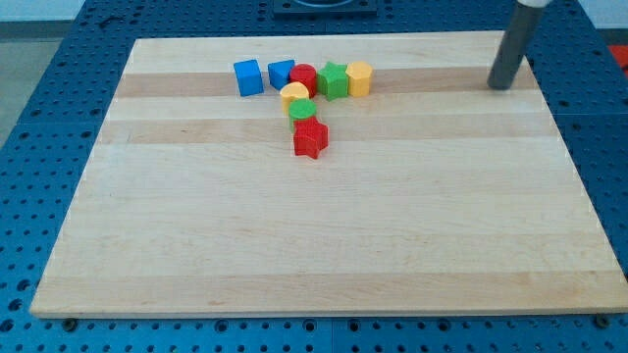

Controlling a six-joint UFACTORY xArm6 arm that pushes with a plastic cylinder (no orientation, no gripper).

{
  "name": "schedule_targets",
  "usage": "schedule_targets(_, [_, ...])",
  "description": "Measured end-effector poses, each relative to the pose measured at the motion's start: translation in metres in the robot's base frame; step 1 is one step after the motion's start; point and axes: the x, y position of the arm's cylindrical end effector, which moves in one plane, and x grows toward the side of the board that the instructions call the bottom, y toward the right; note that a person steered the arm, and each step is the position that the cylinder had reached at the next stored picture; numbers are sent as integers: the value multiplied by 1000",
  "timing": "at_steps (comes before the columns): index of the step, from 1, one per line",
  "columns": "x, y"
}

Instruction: Move the red circle bit down and left

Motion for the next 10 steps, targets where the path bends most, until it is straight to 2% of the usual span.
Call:
schedule_targets(1, [-41, -31])
schedule_targets(2, [-60, -80])
schedule_targets(4, [-37, -184])
schedule_targets(6, [-33, -240])
schedule_targets(9, [65, -292])
schedule_targets(10, [76, -307])
